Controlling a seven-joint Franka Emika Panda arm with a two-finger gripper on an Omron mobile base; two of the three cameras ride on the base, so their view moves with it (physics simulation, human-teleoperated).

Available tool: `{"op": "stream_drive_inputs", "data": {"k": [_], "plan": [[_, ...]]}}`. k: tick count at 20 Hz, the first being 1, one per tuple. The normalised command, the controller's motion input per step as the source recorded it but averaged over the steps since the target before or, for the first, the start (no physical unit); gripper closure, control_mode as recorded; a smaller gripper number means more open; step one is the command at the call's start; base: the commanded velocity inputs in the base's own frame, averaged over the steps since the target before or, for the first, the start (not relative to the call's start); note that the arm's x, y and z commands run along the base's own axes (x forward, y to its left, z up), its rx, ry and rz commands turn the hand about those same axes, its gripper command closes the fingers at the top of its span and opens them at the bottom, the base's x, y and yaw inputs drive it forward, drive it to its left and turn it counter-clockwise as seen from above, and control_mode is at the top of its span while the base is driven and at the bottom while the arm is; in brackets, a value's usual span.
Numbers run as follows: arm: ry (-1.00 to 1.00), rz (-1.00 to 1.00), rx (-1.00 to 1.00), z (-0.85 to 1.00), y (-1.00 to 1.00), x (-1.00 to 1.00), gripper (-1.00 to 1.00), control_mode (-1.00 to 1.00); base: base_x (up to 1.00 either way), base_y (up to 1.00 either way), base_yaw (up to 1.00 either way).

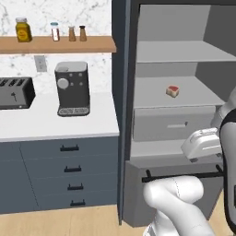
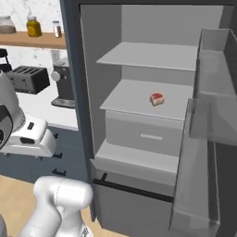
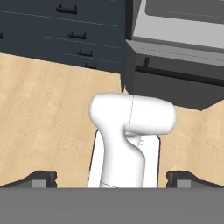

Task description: Place one avocado and one steak in each tupperware on the nearby counter, to pack two identical lunches.

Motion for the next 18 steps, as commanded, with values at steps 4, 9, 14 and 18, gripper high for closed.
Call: {"op": "stream_drive_inputs", "data": {"k": [4, 9, 14, 18], "plan": [[0.00, 0.00, 0.00, 0.00, 0.00, 0.00, -1.00, 1.00, 0.14, -0.53, 0.00], [0.00, 0.00, 0.00, 0.00, 0.00, 0.00, -1.00, 1.00, 0.29, -0.38, 0.00], [0.00, 0.00, 0.00, 0.00, 0.00, 0.00, -1.00, 1.00, 0.39, -0.24, -0.04], [0.00, 0.00, 0.00, 0.00, 0.00, 0.00, -1.00, 1.00, 0.07, -0.34, -0.12]]}}
